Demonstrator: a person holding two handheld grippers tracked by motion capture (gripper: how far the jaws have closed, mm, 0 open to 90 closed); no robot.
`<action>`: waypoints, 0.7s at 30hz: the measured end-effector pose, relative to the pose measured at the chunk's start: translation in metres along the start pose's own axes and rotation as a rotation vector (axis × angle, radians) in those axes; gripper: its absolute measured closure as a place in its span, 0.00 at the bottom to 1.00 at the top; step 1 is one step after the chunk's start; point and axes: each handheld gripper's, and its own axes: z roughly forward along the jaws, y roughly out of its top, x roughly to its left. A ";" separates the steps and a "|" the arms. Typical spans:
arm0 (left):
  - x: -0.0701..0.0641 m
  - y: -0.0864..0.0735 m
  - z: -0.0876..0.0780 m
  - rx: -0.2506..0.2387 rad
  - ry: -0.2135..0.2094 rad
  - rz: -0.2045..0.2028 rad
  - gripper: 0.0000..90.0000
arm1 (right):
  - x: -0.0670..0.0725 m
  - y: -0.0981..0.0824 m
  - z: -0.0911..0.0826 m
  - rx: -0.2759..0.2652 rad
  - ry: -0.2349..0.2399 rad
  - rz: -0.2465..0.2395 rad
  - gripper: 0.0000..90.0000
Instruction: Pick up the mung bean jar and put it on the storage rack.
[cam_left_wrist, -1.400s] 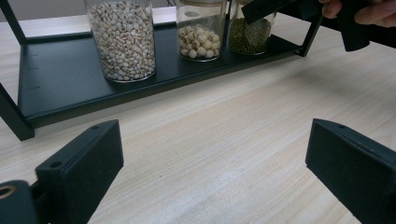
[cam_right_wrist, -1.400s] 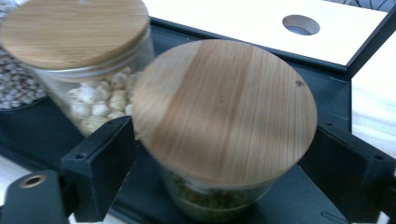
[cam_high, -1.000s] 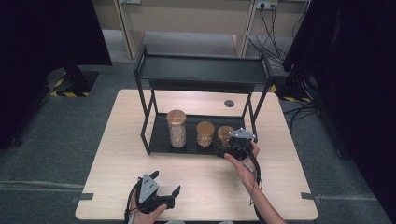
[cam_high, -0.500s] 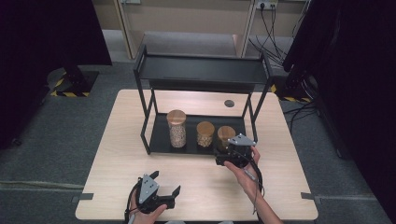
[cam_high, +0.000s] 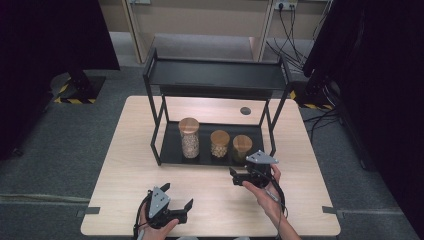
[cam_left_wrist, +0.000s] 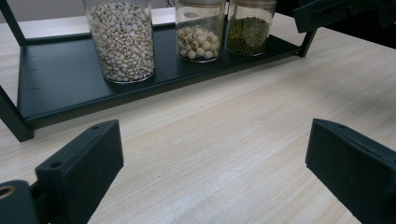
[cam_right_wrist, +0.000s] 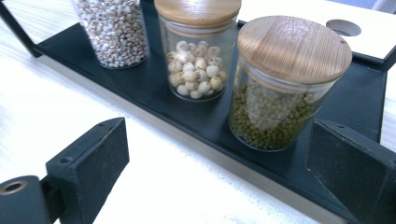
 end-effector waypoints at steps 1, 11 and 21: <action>0.000 0.000 0.000 0.000 0.000 0.000 0.04 | 0.000 -0.001 -0.001 -0.003 0.003 0.000 0.07; 0.000 0.000 0.000 0.000 0.000 0.000 0.04 | -0.001 -0.012 -0.013 -0.023 0.035 0.003 0.07; 0.000 0.000 0.000 0.000 0.001 -0.001 0.04 | -0.004 -0.026 -0.026 -0.057 0.057 0.017 0.07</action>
